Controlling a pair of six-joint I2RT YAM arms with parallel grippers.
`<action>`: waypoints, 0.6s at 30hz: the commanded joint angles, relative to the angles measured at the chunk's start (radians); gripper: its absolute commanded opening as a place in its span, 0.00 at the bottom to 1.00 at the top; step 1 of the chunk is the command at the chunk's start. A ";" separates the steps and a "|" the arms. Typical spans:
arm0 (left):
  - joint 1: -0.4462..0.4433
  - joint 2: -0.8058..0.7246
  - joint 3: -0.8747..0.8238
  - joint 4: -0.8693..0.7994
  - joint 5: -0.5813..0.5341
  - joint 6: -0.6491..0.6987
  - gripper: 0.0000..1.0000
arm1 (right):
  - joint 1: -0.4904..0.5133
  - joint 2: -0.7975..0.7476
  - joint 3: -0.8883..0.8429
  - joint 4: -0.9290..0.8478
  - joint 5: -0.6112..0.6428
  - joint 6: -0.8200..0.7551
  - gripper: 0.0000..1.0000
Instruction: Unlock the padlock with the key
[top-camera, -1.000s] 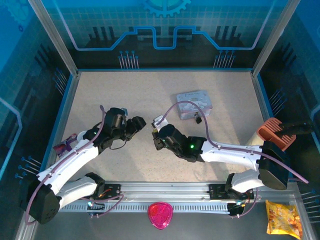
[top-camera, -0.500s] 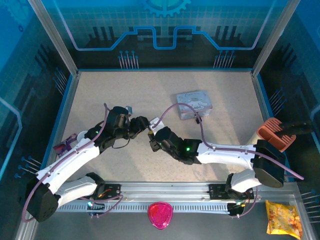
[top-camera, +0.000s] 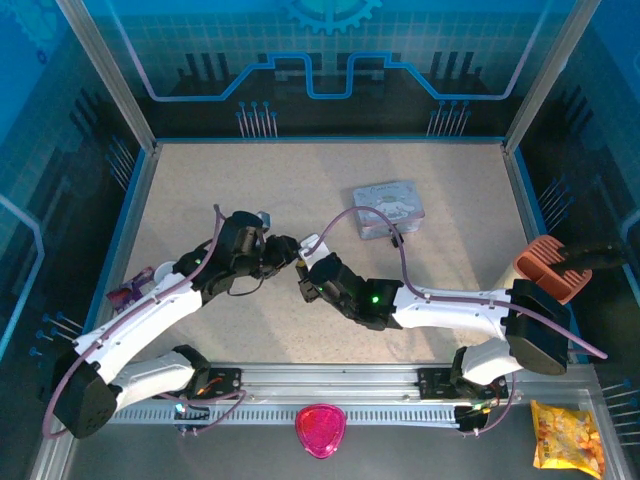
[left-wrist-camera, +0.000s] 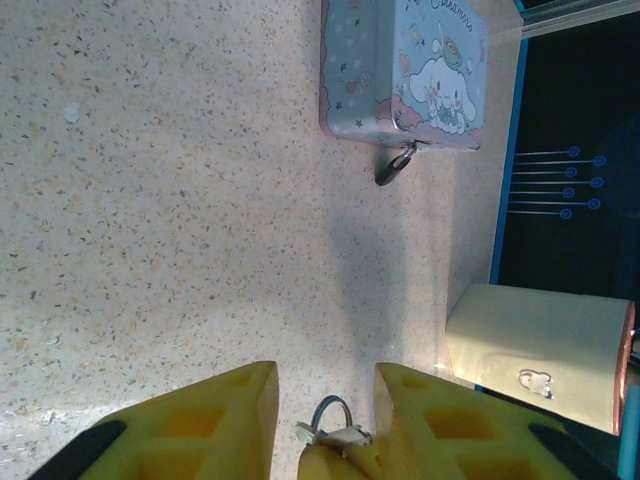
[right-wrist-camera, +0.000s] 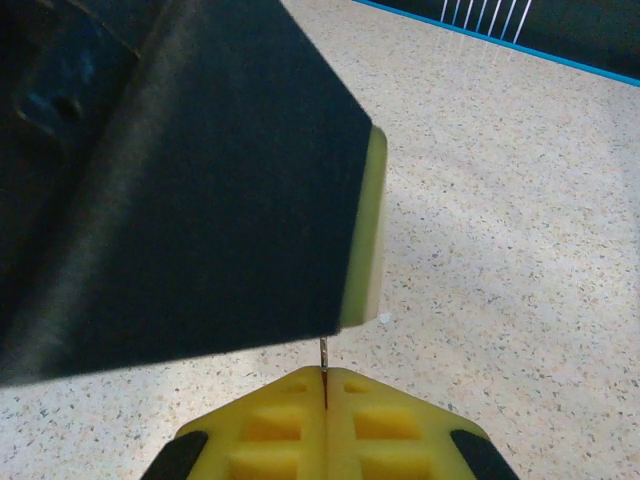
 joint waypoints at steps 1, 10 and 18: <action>-0.006 0.010 0.036 -0.014 0.005 -0.008 0.27 | 0.014 0.014 0.004 0.041 0.028 -0.011 0.00; -0.007 0.016 0.030 -0.008 0.001 -0.006 0.09 | 0.020 0.026 0.013 0.039 0.033 -0.009 0.00; -0.007 0.020 0.023 0.004 -0.026 0.008 0.00 | 0.022 0.016 0.013 0.031 0.048 -0.004 0.00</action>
